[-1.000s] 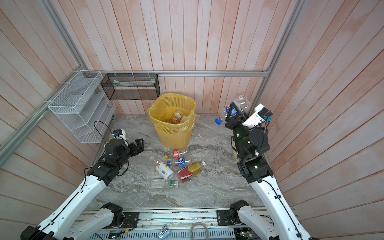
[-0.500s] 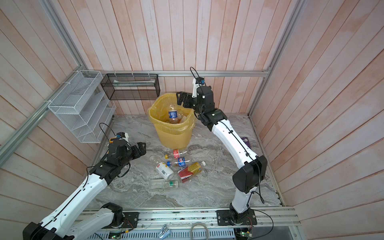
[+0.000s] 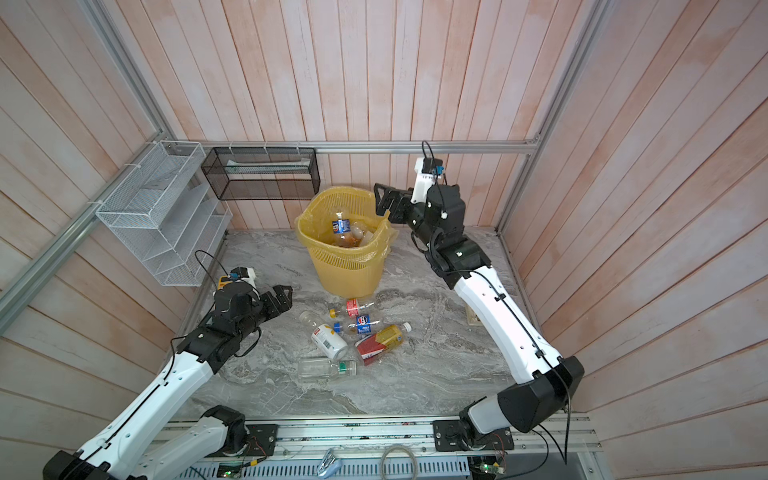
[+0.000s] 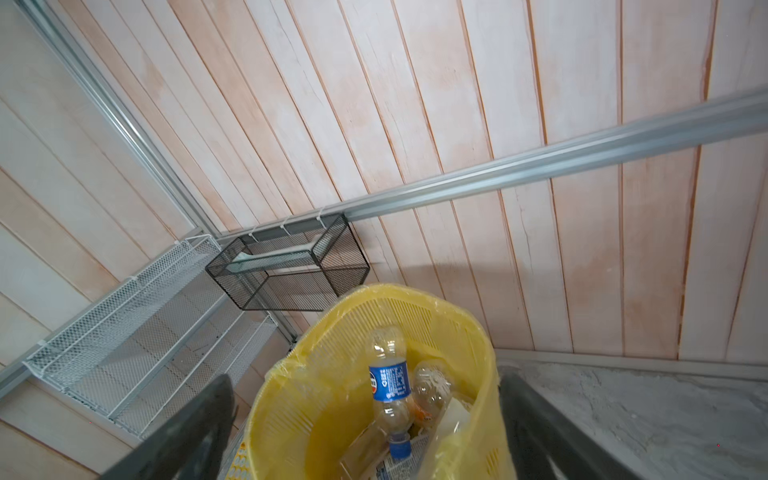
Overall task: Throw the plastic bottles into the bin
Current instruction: 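Withdraw the right gripper and lower it onto the gold-label bottle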
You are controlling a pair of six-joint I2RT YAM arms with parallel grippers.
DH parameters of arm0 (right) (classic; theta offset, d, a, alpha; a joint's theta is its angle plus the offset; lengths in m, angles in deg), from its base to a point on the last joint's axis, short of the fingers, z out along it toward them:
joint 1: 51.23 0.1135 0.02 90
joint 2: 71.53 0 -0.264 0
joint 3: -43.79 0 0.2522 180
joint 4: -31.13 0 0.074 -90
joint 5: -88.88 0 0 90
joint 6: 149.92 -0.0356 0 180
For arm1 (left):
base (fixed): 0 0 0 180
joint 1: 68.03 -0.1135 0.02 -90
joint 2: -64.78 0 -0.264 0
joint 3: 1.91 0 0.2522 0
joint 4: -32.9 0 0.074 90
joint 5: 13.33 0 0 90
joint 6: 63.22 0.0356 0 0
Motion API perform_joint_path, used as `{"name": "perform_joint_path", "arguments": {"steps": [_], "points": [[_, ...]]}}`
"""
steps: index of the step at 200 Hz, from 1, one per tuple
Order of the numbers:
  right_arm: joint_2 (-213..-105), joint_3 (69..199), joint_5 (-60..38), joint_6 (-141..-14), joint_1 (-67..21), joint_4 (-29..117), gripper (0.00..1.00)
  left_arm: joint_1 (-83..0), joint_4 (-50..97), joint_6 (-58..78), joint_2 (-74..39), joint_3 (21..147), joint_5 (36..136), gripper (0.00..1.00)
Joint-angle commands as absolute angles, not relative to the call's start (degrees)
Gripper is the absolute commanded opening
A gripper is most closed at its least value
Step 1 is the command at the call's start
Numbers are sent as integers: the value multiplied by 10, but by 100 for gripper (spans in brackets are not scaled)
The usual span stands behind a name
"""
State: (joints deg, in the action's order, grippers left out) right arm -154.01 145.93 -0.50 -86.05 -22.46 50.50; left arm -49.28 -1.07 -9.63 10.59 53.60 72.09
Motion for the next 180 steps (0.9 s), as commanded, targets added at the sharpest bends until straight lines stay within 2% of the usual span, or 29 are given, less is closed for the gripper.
{"name": "perform_joint_path", "arguments": {"steps": [1, 62, 98, 134, 180], "points": [[-1507, 1352, 11, -900, -232, 483, 100, -495, -4, -121, 111, 511, 755, 100], [-1361, 1060, 22, -1030, -231, 505, 99, -487, 3, -151, 124, 471, 761, 100], [-1283, 931, 29, -1135, -179, 509, 100, -484, 9, -147, 121, 473, 753, 100], [-1284, 880, 45, -1202, -94, 502, 100, -483, 14, -143, 123, 473, 751, 100], [-1350, 879, 68, -1256, -15, 477, 100, -481, 16, -140, 124, 471, 752, 100]]}}
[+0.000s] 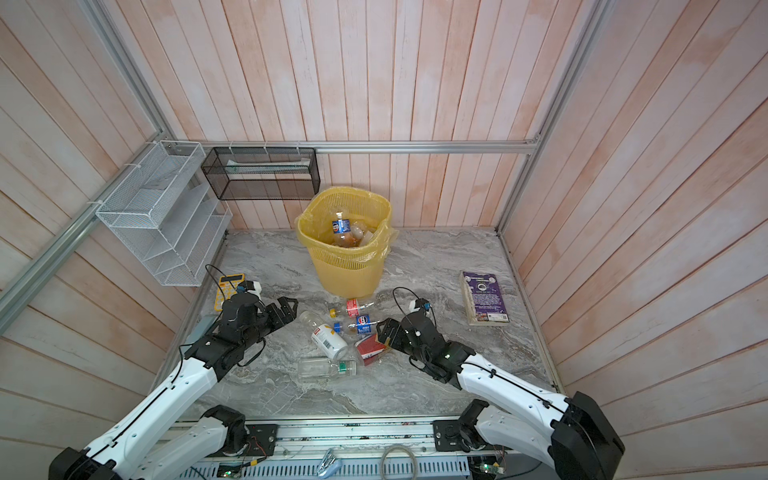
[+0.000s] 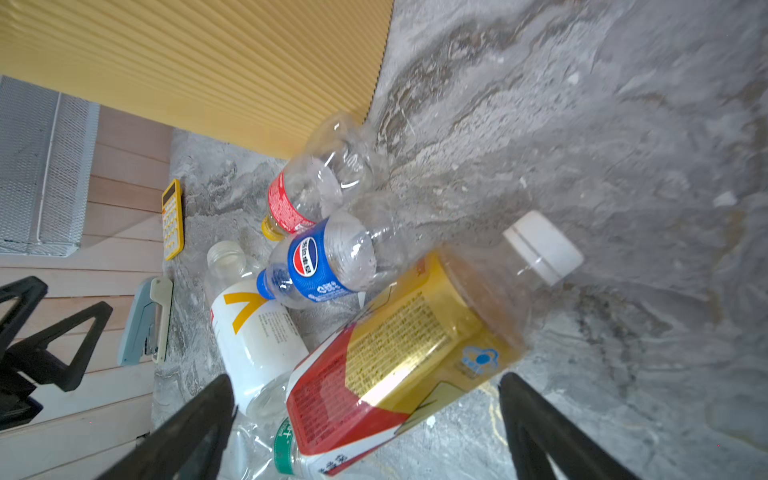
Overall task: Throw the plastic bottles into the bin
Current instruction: 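Withdraw the right gripper and lower it onto the gold-label bottle, then close the right gripper on the gold-label bottle and lift it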
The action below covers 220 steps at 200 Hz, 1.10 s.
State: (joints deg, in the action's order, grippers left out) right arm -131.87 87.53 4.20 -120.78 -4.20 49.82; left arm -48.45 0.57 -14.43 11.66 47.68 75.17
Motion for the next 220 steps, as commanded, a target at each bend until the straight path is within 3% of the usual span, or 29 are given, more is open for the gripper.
{"name": "perform_joint_path", "arguments": {"steps": [1, 130, 155, 189, 220], "points": [[-1352, 880, 69, -1257, -14, 476, 99, -481, 16, -140, 124, 471, 752, 100], [-1481, 889, 95, -1298, -17, 457, 100, -480, 7, -127, 139, 461, 744, 100], [-1488, 884, 94, -1292, -27, 460, 92, -480, 1, -125, 145, 461, 739, 100], [-1455, 855, 80, -1270, -62, 460, 70, -481, -5, -123, 154, 461, 735, 100], [-1426, 849, 78, -1240, -76, 484, 62, -480, -5, -122, 154, 462, 732, 100]]}}
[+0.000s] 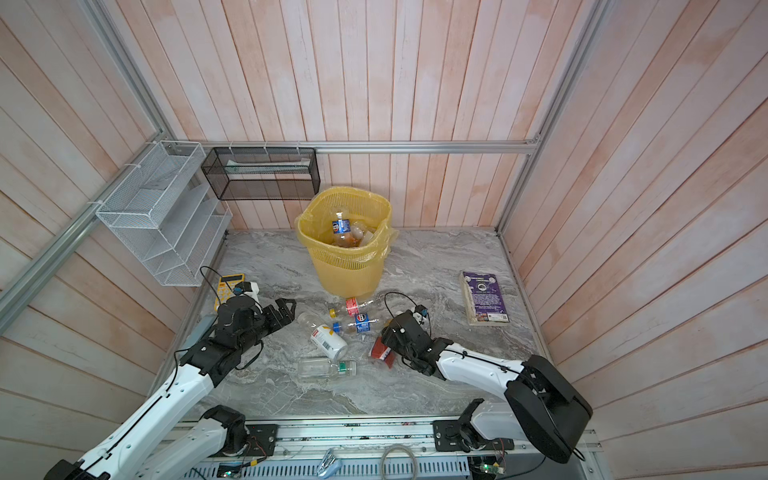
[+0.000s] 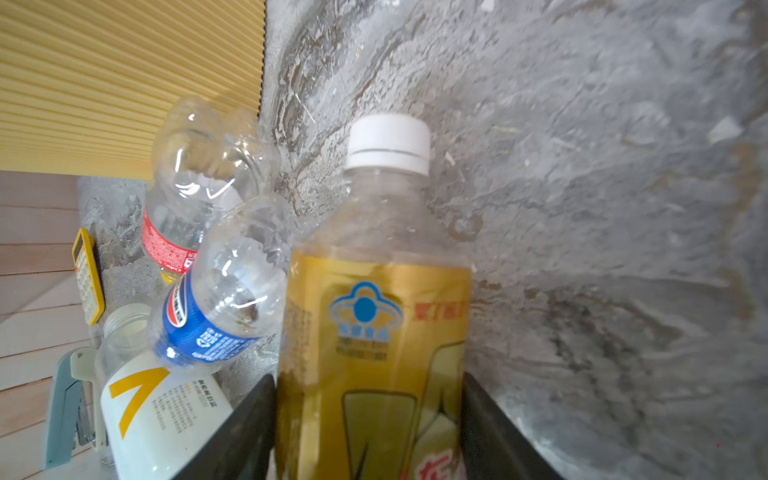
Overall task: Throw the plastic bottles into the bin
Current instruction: 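Close the right gripper on the gold-label bottle and lift it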
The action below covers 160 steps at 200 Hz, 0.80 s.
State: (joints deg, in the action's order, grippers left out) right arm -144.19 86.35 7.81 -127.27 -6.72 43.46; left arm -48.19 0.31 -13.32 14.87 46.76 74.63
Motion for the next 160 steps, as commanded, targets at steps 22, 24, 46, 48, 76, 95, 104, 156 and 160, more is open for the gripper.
{"name": "perform_joint_path", "arguments": {"steps": [22, 24, 46, 48, 76, 95, 104, 156, 160], "points": [[-1402, 839, 77, -1232, -84, 484, 57, -480, -5, -123, 150, 464, 731, 100], [-1399, 837, 77, -1232, -84, 484, 57, -480, -5, -123, 150, 465, 731, 100], [-1365, 828, 78, -1223, -95, 483, 55, -480, -5, -121, 148, 470, 729, 100], [-1362, 829, 77, -1221, -96, 483, 55, -480, -5, -120, 147, 471, 729, 100], [-1362, 831, 63, -1199, -105, 503, 75, -481, -7, -113, 137, 482, 726, 100], [-1384, 829, 39, -1191, -104, 504, 84, -480, -6, -112, 131, 486, 728, 100], [-1390, 825, 28, -1189, -102, 493, 89, -481, -6, -113, 131, 486, 729, 100], [-1440, 870, 59, -1145, -99, 530, 94, -481, -9, -117, 139, 477, 724, 100], [-1448, 873, 57, -1141, -98, 531, 93, -480, -9, -116, 139, 477, 725, 100]]}}
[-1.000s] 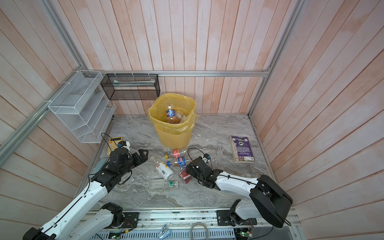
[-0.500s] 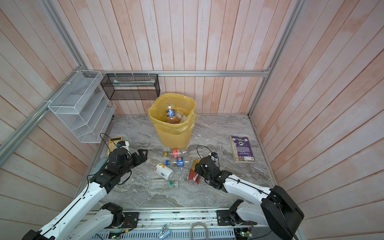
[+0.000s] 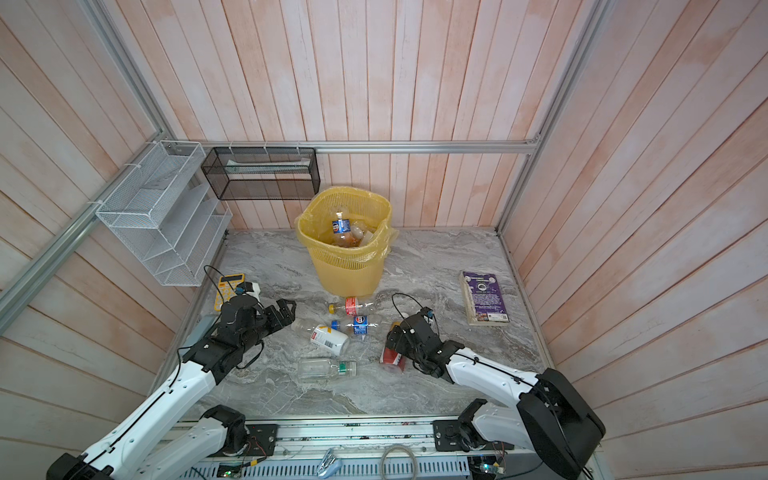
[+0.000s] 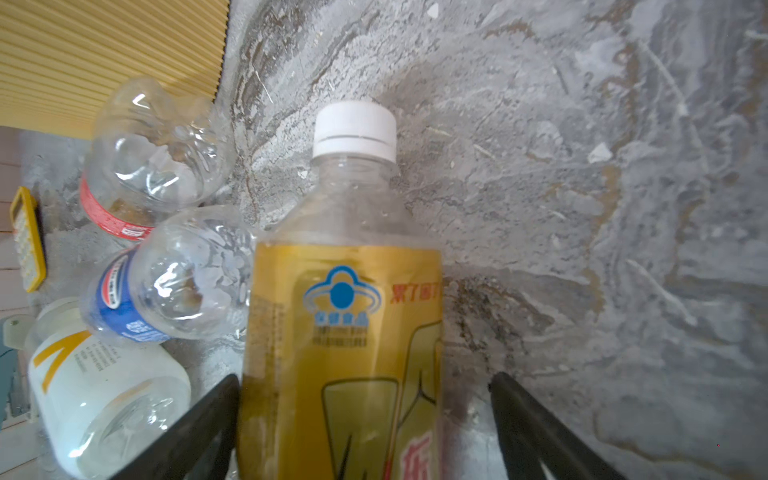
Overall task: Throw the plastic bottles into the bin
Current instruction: 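Close the right gripper on the gold-label bottle and lift it, then carry the gold-label bottle over the bin and release it with the right gripper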
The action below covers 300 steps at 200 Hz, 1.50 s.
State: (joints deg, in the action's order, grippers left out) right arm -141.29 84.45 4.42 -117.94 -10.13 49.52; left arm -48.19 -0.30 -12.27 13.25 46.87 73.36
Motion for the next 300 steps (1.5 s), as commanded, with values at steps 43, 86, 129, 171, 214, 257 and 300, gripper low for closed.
{"name": "perform_joint_path", "arguments": {"steps": [43, 86, 129, 171, 214, 257, 300], "points": [[-1486, 882, 56, -1118, -95, 544, 72, -480, -14, -114, 136, 479, 718, 100], [-1403, 886, 99, -1123, -95, 585, 54, -480, -11, -113, 131, 476, 715, 100], [-1297, 975, 197, -1073, -99, 666, 55, -482, -7, -114, 117, 482, 712, 100], [-1190, 1133, 314, -928, -129, 573, 55, -484, 1, -115, 118, 478, 723, 100], [-1248, 1265, 278, -804, -141, 404, 58, -485, 7, -122, 124, 472, 739, 100], [-1520, 1499, 82, -807, -150, 439, 60, -484, 8, -124, 124, 471, 756, 100], [-1767, 1828, 44, -783, -159, 679, 92, -482, -19, -121, 122, 482, 754, 100]]}}
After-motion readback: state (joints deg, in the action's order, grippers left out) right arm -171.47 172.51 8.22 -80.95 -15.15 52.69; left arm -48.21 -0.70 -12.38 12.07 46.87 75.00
